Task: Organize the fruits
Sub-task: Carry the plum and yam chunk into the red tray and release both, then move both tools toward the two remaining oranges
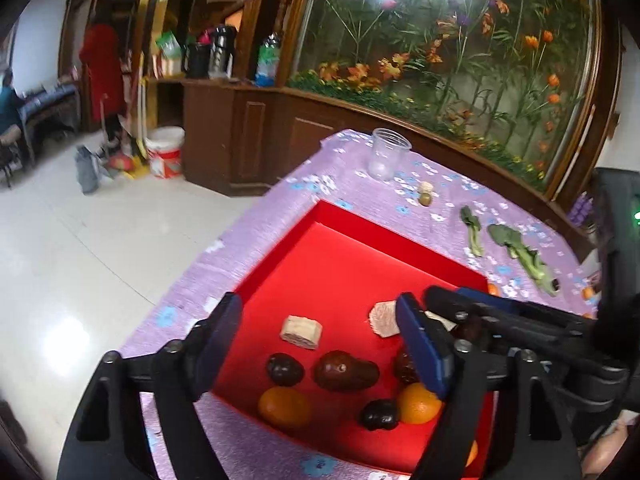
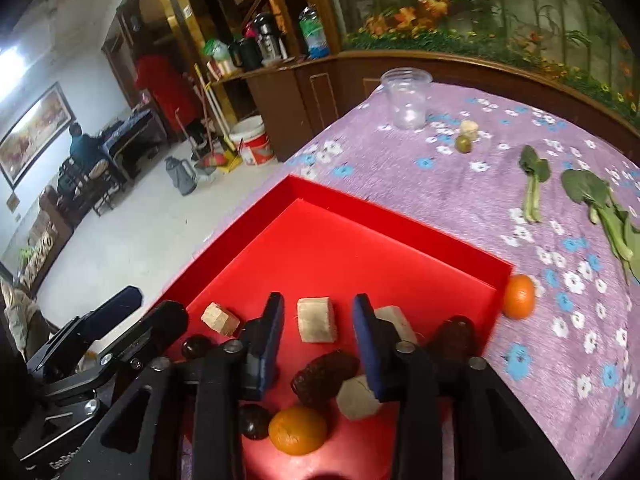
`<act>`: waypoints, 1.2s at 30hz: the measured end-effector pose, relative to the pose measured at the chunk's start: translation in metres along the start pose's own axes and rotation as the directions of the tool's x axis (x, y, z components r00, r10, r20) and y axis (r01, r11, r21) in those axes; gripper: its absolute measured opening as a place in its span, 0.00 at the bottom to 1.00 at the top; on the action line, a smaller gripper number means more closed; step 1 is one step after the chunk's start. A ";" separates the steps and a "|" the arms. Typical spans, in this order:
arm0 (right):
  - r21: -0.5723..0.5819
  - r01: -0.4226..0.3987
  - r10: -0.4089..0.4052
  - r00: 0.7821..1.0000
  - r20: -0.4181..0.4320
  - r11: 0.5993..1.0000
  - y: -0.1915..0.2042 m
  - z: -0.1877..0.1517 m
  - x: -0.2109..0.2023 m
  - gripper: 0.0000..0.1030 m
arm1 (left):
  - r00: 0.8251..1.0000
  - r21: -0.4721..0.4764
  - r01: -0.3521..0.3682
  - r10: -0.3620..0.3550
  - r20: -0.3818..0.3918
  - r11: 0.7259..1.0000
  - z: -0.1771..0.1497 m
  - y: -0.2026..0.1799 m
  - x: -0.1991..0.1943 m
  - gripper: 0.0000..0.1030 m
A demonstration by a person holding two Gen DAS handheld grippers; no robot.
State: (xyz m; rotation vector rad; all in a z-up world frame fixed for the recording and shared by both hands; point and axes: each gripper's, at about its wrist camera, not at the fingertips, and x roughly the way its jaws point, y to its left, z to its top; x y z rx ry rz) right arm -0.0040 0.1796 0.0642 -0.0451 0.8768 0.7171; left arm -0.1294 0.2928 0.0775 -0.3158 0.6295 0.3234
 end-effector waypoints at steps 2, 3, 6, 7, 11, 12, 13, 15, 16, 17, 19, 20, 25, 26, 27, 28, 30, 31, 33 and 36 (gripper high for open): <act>0.019 0.000 0.000 1.000 0.013 1.000 -0.004 -0.004 -0.009 0.45 | 1.000 0.015 -0.020 0.020 0.010 1.000 -0.001 -0.003 -0.005 0.86; 0.027 0.000 0.000 1.000 0.018 1.000 -0.006 -0.006 -0.013 0.46 | 1.000 0.024 -0.019 0.018 0.012 1.000 -0.002 -0.006 -0.008 0.86; 0.043 0.013 -0.015 0.999 0.038 0.999 -0.012 -0.016 -0.026 0.49 | 1.000 0.042 -0.013 0.012 0.010 0.999 -0.005 -0.012 -0.014 0.86; 0.044 0.019 -0.021 0.999 0.043 0.999 -0.014 -0.019 -0.028 0.51 | 1.000 0.047 -0.015 0.014 0.010 0.999 -0.006 -0.014 -0.017 0.86; 0.049 0.053 -0.056 0.996 0.064 0.997 -0.021 -0.033 -0.043 0.58 | 1.000 0.072 -0.020 0.019 0.006 0.997 -0.010 -0.023 -0.024 0.86; 0.053 0.057 -0.061 0.996 0.068 0.997 -0.023 -0.036 -0.047 0.58 | 1.000 0.077 -0.022 0.021 0.004 0.997 -0.012 -0.026 -0.026 0.86; 0.056 0.060 -0.064 0.996 0.069 0.997 -0.025 -0.039 -0.050 0.58 | 1.000 0.081 -0.021 0.021 0.002 0.997 -0.013 -0.028 -0.027 0.86; 0.064 0.066 -0.070 0.995 0.071 0.996 -0.028 -0.044 -0.055 0.58 | 1.000 0.092 -0.020 0.020 -0.005 0.996 -0.016 -0.032 -0.029 0.86; 0.070 0.066 -0.071 0.995 0.073 0.995 -0.031 -0.046 -0.058 0.58 | 1.000 0.097 -0.020 0.021 -0.006 0.995 -0.018 -0.034 -0.030 0.86; 0.075 0.066 -0.072 0.995 0.076 0.995 -0.033 -0.048 -0.060 0.58 | 1.000 0.101 -0.021 0.021 -0.006 0.995 -0.019 -0.036 -0.032 0.86; 0.084 0.066 -0.072 0.994 0.079 0.994 -0.037 -0.052 -0.064 0.59 | 1.000 0.114 -0.021 0.022 -0.006 0.993 -0.021 -0.041 -0.035 0.86; 0.089 0.065 -0.072 0.994 0.081 0.994 -0.039 -0.055 -0.066 0.59 | 1.000 0.121 -0.022 0.023 -0.004 0.992 -0.022 -0.044 -0.038 0.86; 0.105 0.061 -0.071 0.993 0.090 0.993 -0.046 -0.065 -0.076 0.60 | 1.000 0.146 -0.021 0.021 0.004 0.989 -0.023 -0.055 -0.046 0.87; 0.109 0.060 -0.070 0.993 0.093 0.992 -0.046 -0.067 -0.079 0.61 | 1.000 0.152 -0.022 0.022 0.005 0.988 -0.023 -0.057 -0.048 0.87; 0.113 0.058 -0.069 0.993 0.097 0.992 -0.048 -0.069 -0.081 0.61 | 1.000 0.159 -0.023 0.023 0.006 0.987 -0.024 -0.060 -0.050 0.87; 0.115 0.057 -0.068 0.993 0.100 0.992 -0.050 -0.070 -0.083 0.61 | 1.000 0.165 -0.024 0.024 0.005 0.986 -0.024 -0.063 -0.051 0.87; 0.122 0.056 -0.069 0.992 0.105 0.991 -0.053 -0.073 -0.088 0.63 | 1.000 0.175 -0.029 0.028 0.005 0.984 -0.026 -0.067 -0.053 0.87; 0.125 0.055 -0.069 0.992 0.108 0.991 -0.054 -0.075 -0.090 0.63 | 1.000 0.179 -0.030 0.030 0.005 0.983 -0.027 -0.069 -0.054 0.87; 0.131 0.054 -0.069 0.991 0.113 0.990 -0.057 -0.079 -0.095 0.63 | 0.999 0.190 -0.034 0.034 0.005 0.981 -0.028 -0.075 -0.056 0.87; 0.131 0.063 -0.079 0.989 0.123 0.989 -0.060 -0.084 -0.103 0.64 | 0.999 0.205 -0.036 0.035 0.010 0.978 -0.031 -0.084 -0.061 0.87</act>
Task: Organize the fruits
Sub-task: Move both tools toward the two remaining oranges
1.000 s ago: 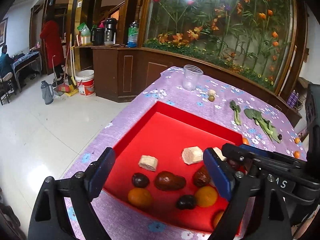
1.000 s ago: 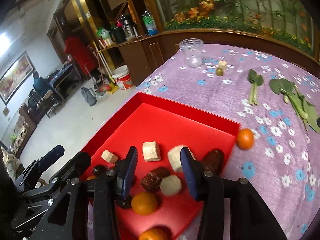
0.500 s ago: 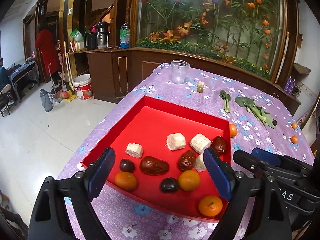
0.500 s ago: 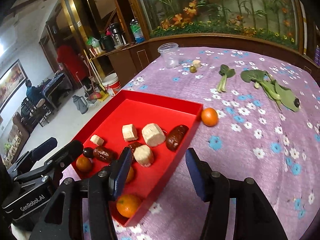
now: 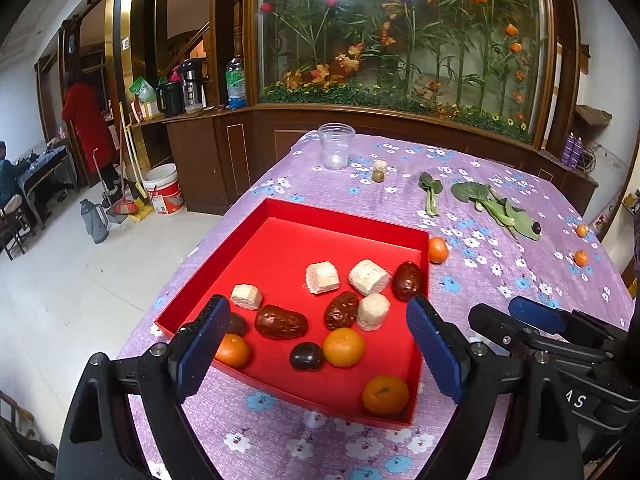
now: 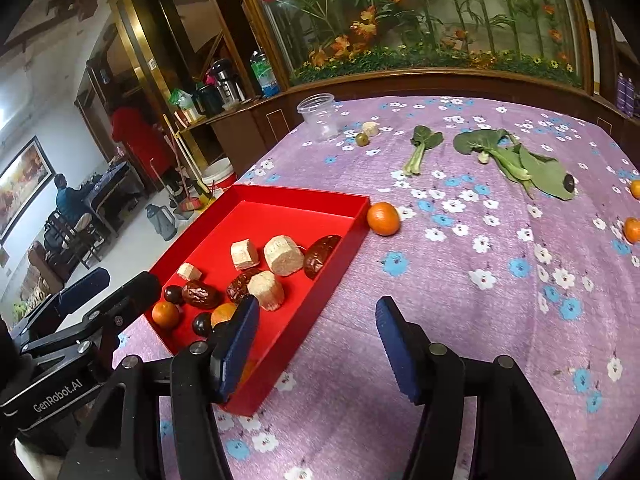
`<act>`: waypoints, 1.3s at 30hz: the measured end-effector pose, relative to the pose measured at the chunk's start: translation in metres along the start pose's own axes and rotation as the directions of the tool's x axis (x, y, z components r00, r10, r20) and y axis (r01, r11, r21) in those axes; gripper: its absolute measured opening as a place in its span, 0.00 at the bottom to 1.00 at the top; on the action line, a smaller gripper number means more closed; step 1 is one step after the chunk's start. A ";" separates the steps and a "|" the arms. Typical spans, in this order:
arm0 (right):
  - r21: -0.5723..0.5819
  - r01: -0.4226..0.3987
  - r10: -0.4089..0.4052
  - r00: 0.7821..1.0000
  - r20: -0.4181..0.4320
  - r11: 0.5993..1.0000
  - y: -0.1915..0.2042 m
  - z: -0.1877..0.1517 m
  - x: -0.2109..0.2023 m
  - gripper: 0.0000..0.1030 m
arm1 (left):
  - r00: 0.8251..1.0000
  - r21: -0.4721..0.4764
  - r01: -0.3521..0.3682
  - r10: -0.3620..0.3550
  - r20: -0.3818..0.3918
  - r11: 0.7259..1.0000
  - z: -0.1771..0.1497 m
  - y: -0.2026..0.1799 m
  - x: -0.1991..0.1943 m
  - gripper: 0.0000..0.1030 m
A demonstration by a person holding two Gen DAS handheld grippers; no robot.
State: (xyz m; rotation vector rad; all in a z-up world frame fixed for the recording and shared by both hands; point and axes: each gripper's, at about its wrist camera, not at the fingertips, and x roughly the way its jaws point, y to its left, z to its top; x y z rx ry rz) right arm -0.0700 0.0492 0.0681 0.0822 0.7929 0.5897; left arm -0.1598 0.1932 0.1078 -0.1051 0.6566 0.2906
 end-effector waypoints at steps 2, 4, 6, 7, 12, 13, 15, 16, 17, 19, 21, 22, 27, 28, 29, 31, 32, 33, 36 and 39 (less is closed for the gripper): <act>-0.009 0.018 -0.018 1.000 0.013 1.000 -0.003 -0.003 -0.007 0.64 | 1.000 0.013 -0.003 0.003 0.004 1.000 -0.001 -0.007 -0.004 0.87; -0.014 0.036 -0.036 0.999 0.027 0.999 -0.008 -0.007 -0.014 0.68 | 1.000 0.024 -0.003 0.003 0.007 1.000 -0.002 -0.013 -0.006 0.88; -0.009 0.045 -0.045 0.998 0.037 0.999 -0.015 -0.011 -0.020 0.70 | 1.000 0.038 -0.001 0.001 0.005 0.999 -0.003 -0.020 -0.007 0.88; -0.006 0.048 -0.047 0.998 0.038 0.999 -0.018 -0.011 -0.021 0.70 | 1.000 0.043 0.001 -0.001 0.003 0.999 -0.004 -0.024 -0.007 0.88; 0.030 0.075 -0.076 0.997 0.026 0.997 -0.048 -0.019 -0.029 0.70 | 1.000 0.062 0.023 -0.022 -0.019 0.998 -0.006 -0.037 -0.002 0.88; 0.039 0.081 -0.082 0.996 0.023 0.996 -0.054 -0.020 -0.030 0.70 | 0.999 0.061 0.030 -0.029 -0.025 0.998 -0.006 -0.039 0.000 0.88; 0.061 0.099 -0.100 0.995 0.014 0.993 -0.072 -0.021 -0.033 0.70 | 0.998 0.056 0.057 -0.055 -0.041 0.997 -0.005 -0.043 0.007 0.88; 0.069 0.106 -0.107 0.994 0.011 0.992 -0.078 -0.021 -0.034 0.70 | 0.997 0.056 0.067 -0.065 -0.046 0.996 -0.004 -0.045 0.009 0.88; 0.081 0.117 -0.118 0.993 0.008 0.990 -0.088 -0.020 -0.035 0.70 | 0.995 0.060 0.087 -0.084 -0.053 0.994 -0.003 -0.049 0.013 0.88; 0.102 0.135 -0.136 0.991 0.006 0.986 -0.104 -0.020 -0.039 0.70 | 0.991 0.068 0.117 -0.113 -0.065 0.991 -0.002 -0.056 0.019 0.88; 0.120 0.154 -0.155 0.988 0.006 0.981 -0.120 -0.018 -0.044 0.70 | 0.986 0.080 0.151 -0.145 -0.079 0.985 0.000 -0.065 0.027 0.88; 0.129 0.166 -0.168 0.986 0.006 0.978 -0.131 -0.016 -0.047 0.70 | 0.981 0.082 0.175 -0.167 -0.095 0.981 0.001 -0.070 0.032 0.88; 0.169 0.241 -0.245 0.969 0.005 0.956 -0.180 -0.012 -0.059 0.70 | 0.962 0.080 0.249 -0.237 -0.135 0.965 0.003 -0.092 0.049 0.88; 0.176 0.254 -0.259 0.966 0.007 0.951 -0.188 -0.011 -0.061 0.70 | 0.957 0.080 0.267 -0.254 -0.142 0.960 0.004 -0.098 0.052 0.88; 0.186 0.269 -0.275 0.961 0.010 0.945 -0.199 -0.009 -0.064 0.70 | 0.951 0.080 0.285 -0.271 -0.148 0.955 0.006 -0.103 0.055 0.88; 0.216 0.302 -0.314 0.949 0.018 0.928 -0.225 -0.002 -0.068 0.70 | 0.938 0.084 0.322 -0.305 -0.167 0.943 0.012 -0.116 0.063 0.88; 0.231 0.319 -0.332 0.943 0.019 0.919 -0.236 0.001 -0.070 0.70 | 0.930 0.091 0.342 -0.324 -0.173 0.935 0.016 -0.124 0.066 0.88; 0.250 0.334 -0.349 0.937 0.018 0.909 -0.248 0.004 -0.071 0.70 | 0.926 0.096 0.356 -0.336 -0.174 0.930 0.020 -0.129 0.069 0.88; 0.311 0.369 -0.390 0.921 0.008 0.876 -0.285 0.014 -0.074 0.70 | 0.916 0.119 0.387 -0.366 -0.167 0.914 0.029 -0.145 0.078 0.88; 0.326 0.402 -0.422 0.907 -0.011 0.856 -0.313 0.028 -0.065 0.69 | 0.908 0.123 0.401 -0.377 -0.182 0.908 0.034 -0.154 0.092 0.88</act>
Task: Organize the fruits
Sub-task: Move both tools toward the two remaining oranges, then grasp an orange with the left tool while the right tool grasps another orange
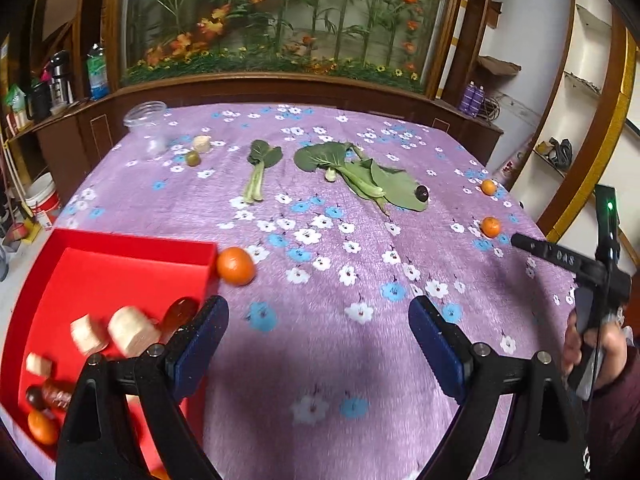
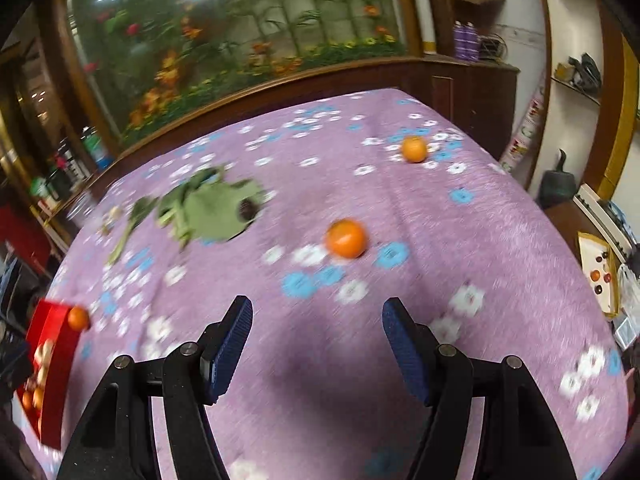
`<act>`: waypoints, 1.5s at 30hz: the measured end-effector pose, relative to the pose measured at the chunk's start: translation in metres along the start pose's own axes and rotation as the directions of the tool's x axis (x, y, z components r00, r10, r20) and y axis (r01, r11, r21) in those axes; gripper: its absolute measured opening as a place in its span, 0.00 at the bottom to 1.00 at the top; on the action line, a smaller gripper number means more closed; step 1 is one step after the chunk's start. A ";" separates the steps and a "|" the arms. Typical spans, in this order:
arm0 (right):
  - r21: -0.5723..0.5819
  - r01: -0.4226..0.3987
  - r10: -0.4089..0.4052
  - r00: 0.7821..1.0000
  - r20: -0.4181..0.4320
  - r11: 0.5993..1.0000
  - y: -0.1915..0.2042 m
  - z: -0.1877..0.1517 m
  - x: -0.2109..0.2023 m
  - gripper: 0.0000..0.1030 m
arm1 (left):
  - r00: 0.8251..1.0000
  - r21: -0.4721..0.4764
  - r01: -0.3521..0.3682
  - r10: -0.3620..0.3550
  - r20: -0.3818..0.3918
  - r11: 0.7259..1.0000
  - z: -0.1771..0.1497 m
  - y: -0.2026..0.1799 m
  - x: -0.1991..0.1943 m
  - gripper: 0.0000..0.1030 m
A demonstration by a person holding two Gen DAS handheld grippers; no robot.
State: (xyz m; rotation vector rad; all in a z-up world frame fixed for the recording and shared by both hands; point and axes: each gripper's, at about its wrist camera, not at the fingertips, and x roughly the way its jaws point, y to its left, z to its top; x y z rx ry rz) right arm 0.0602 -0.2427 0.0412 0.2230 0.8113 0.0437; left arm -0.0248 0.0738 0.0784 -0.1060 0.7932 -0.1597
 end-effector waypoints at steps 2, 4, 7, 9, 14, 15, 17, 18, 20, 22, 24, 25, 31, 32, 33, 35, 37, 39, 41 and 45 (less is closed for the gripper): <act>-0.014 0.030 -0.030 1.000 -0.003 0.999 -0.001 0.009 0.011 0.69 | 1.000 -0.001 0.011 -0.011 -0.013 1.000 0.004 0.001 0.010 0.88; -0.020 0.051 -0.051 0.999 -0.013 0.999 -0.002 0.015 0.023 0.69 | 1.000 0.007 0.006 -0.006 -0.012 1.000 0.008 0.007 0.018 0.88; -0.024 0.080 -0.081 0.996 -0.031 0.997 -0.004 0.019 0.042 0.69 | 1.000 0.027 -0.018 0.018 -0.014 0.999 0.021 0.020 0.029 0.88; -0.018 0.085 -0.086 0.995 -0.044 0.996 -0.005 0.020 0.053 0.69 | 0.998 0.038 -0.047 0.049 -0.038 0.998 0.032 0.030 0.043 0.88; 0.006 0.050 -0.050 0.998 -0.038 0.999 -0.008 0.021 0.056 0.69 | 0.985 0.047 -0.080 0.086 -0.148 0.996 0.040 0.039 0.083 0.88; 0.005 0.045 -0.044 0.998 -0.039 0.999 -0.007 0.021 0.055 0.69 | 0.980 0.067 -0.058 0.069 -0.186 0.996 0.036 0.033 0.091 0.89; 0.004 0.031 -0.031 0.999 -0.043 0.999 -0.006 0.019 0.057 0.69 | 0.973 0.142 -0.106 0.132 -0.191 0.984 0.031 0.021 0.095 0.90; 0.006 0.027 -0.026 0.999 -0.045 1.000 -0.006 0.019 0.058 0.69 | 0.972 0.144 -0.090 0.118 -0.202 0.986 0.030 0.019 0.095 0.90; 0.017 0.014 -0.013 0.999 -0.037 1.000 -0.007 0.019 0.057 0.69 | 0.973 0.055 0.032 -0.019 -0.229 0.998 0.035 0.027 0.086 0.90; 0.038 -0.005 0.006 1.000 -0.030 0.999 -0.010 0.018 0.056 0.69 | 0.946 -0.099 0.217 -0.234 -0.226 0.971 0.040 0.043 0.073 0.90; 0.049 -0.016 0.017 1.000 -0.025 0.999 -0.011 0.018 0.055 0.69 | 0.929 -0.160 0.315 -0.339 -0.150 0.935 0.045 0.054 0.053 0.90; 0.052 -0.020 0.021 1.000 -0.023 0.998 -0.012 0.018 0.055 0.69 | 0.932 -0.167 0.318 -0.340 -0.124 0.933 0.048 0.057 0.046 0.90; 0.047 -0.021 0.021 1.000 0.017 0.999 -0.011 0.019 0.047 0.69 | 0.964 -0.099 0.251 -0.258 -0.064 0.963 0.053 0.041 0.029 0.90; 0.039 -0.017 0.016 0.999 0.029 0.999 -0.010 0.019 0.045 0.69 | 0.964 -0.088 0.250 -0.257 -0.071 0.964 0.054 0.036 0.031 0.90; 0.033 -0.018 0.017 0.999 0.032 0.999 -0.008 0.019 0.044 0.69 | 0.964 -0.070 0.245 -0.250 -0.089 0.967 0.052 0.029 0.036 0.90; 0.035 -0.023 0.022 0.999 0.024 0.999 -0.008 0.020 0.047 0.69 | 0.966 -0.045 0.226 -0.230 -0.118 0.973 0.050 0.016 0.050 0.90; 0.040 -0.025 0.025 1.000 0.011 0.999 -0.010 0.019 0.050 0.69 | 0.962 -0.004 0.225 -0.223 -0.156 0.974 0.043 0.002 0.065 0.86; 0.048 -0.034 0.034 0.999 0.010 0.998 -0.012 0.020 0.050 0.69 | 0.963 0.042 0.211 -0.200 -0.181 0.977 0.035 -0.012 0.075 0.74; 0.038 -0.031 0.030 0.999 0.010 0.999 -0.012 0.021 0.051 0.69 | 0.958 0.069 0.203 -0.184 -0.218 0.977 0.024 -0.020 0.087 0.63; 0.029 -0.034 0.035 0.999 -0.023 0.999 -0.010 0.022 0.058 0.69 | 0.964 0.096 0.170 -0.146 -0.223 0.981 0.009 -0.025 0.092 0.63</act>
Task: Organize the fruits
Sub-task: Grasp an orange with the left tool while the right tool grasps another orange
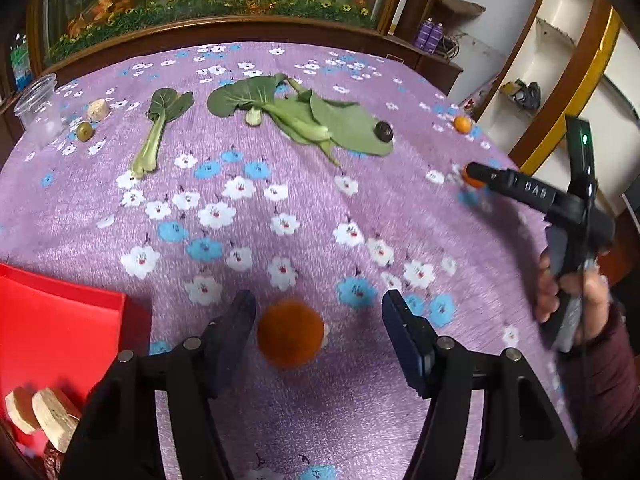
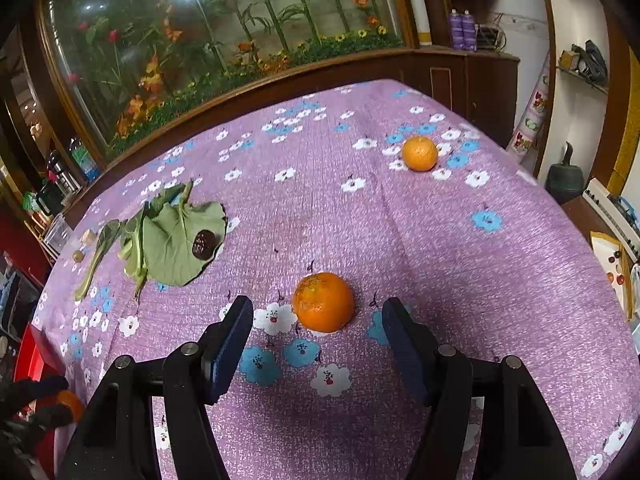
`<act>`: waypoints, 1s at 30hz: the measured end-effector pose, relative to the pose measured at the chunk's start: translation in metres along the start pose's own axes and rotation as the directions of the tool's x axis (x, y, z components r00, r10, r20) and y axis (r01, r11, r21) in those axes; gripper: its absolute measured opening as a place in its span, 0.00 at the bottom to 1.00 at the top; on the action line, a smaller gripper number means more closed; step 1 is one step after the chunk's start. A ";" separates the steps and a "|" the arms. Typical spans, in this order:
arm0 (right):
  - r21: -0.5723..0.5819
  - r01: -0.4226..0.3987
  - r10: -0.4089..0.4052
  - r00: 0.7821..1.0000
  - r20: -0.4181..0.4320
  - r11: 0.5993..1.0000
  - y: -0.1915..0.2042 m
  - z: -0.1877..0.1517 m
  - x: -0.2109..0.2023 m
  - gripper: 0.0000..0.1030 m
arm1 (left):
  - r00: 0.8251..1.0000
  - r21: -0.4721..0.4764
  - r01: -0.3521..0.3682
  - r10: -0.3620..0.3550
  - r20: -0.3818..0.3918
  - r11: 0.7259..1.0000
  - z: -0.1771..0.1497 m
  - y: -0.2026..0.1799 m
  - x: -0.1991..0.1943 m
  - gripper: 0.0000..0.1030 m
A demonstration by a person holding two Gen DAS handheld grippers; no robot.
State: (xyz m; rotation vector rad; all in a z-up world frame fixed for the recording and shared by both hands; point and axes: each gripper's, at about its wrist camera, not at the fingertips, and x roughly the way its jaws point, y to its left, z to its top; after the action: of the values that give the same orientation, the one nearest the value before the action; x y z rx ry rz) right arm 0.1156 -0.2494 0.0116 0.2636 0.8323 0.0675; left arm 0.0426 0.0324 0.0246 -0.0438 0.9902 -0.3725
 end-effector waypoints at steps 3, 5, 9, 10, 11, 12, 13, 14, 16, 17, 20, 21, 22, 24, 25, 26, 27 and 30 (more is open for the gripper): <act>-0.013 -0.004 0.004 1.000 -0.013 1.000 0.002 0.000 0.002 0.69 | 0.999 0.023 -0.033 0.033 0.007 0.999 -0.007 -0.006 0.003 0.63; -0.017 -0.003 0.003 1.000 -0.016 1.000 0.002 -0.001 0.003 0.69 | 0.999 0.034 -0.049 0.049 0.009 0.998 -0.010 -0.008 0.005 0.63; -0.032 0.015 -0.016 1.000 -0.017 0.999 0.004 -0.001 0.004 0.62 | 0.994 0.046 -0.103 0.101 0.039 0.994 -0.016 -0.010 0.006 0.49; -0.040 0.026 -0.027 0.999 -0.017 0.999 0.006 -0.001 0.005 0.55 | 0.992 0.050 -0.121 0.119 0.044 0.991 -0.015 -0.011 0.006 0.35; -0.047 0.034 -0.035 0.999 -0.017 0.998 0.007 -0.001 0.005 0.50 | 0.990 0.052 -0.133 0.130 0.049 0.990 -0.016 -0.010 0.005 0.30; -0.057 0.048 -0.049 0.999 -0.016 0.997 0.008 -0.002 0.006 0.38 | 0.992 0.040 -0.120 0.118 0.050 0.992 -0.016 -0.008 0.004 0.30; -0.057 0.047 -0.048 0.999 -0.017 0.997 0.007 -0.002 0.006 0.31 | 0.993 0.025 -0.110 0.108 0.054 0.994 -0.017 -0.005 0.003 0.30; -0.055 0.045 -0.046 0.999 -0.014 0.997 0.007 -0.002 0.005 0.31 | 0.993 0.011 -0.105 0.104 0.058 0.994 -0.017 -0.003 0.002 0.30; -0.052 0.045 -0.045 0.999 -0.002 0.998 0.006 -0.002 0.002 0.31 | 0.993 -0.012 -0.098 0.098 0.065 0.995 -0.018 0.001 -0.001 0.30; -0.054 0.047 -0.047 0.999 0.007 0.997 0.006 -0.002 0.001 0.31 | 0.993 -0.021 -0.094 0.095 0.068 0.995 -0.019 0.002 -0.003 0.30; -0.079 0.068 -0.066 0.997 0.035 0.995 0.012 -0.004 -0.005 0.31 | 0.992 -0.047 -0.087 0.091 0.091 0.995 -0.022 0.005 -0.016 0.30; -0.091 0.083 -0.079 0.996 0.043 0.992 0.015 -0.005 -0.008 0.31 | 0.991 -0.057 -0.085 0.090 0.101 0.995 -0.024 0.006 -0.023 0.30; -0.099 0.088 -0.084 0.995 0.045 0.991 0.017 -0.006 -0.011 0.31 | 0.989 -0.069 -0.081 0.089 0.116 0.994 -0.026 0.007 -0.031 0.30; -0.110 0.077 -0.072 0.996 0.050 0.991 0.026 -0.009 -0.021 0.31 | 0.986 -0.090 -0.079 0.091 0.138 0.993 -0.030 0.011 -0.048 0.30; -0.111 0.068 -0.063 0.997 0.054 0.991 0.030 -0.010 -0.026 0.31 | 0.984 -0.103 -0.080 0.095 0.150 0.992 -0.032 0.014 -0.057 0.30; -0.113 0.051 -0.045 0.997 0.057 0.992 0.036 -0.011 -0.033 0.31 | 0.982 -0.116 -0.082 0.100 0.162 0.990 -0.035 0.017 -0.067 0.30; -0.117 0.026 -0.019 0.998 0.058 0.993 0.044 -0.014 -0.041 0.31 | 0.978 -0.137 -0.085 0.109 0.178 0.987 -0.039 0.023 -0.079 0.30; -0.137 -0.045 0.052 0.997 0.049 0.990 0.070 -0.022 -0.059 0.32 | 0.968 -0.199 -0.092 0.135 0.211 0.976 -0.051 0.043 -0.108 0.30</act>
State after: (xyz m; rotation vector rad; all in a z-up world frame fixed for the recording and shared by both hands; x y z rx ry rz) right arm 0.0629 -0.1865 0.0585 0.1565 0.7655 0.1619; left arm -0.0401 0.1146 0.0746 -0.1954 0.7976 -0.1627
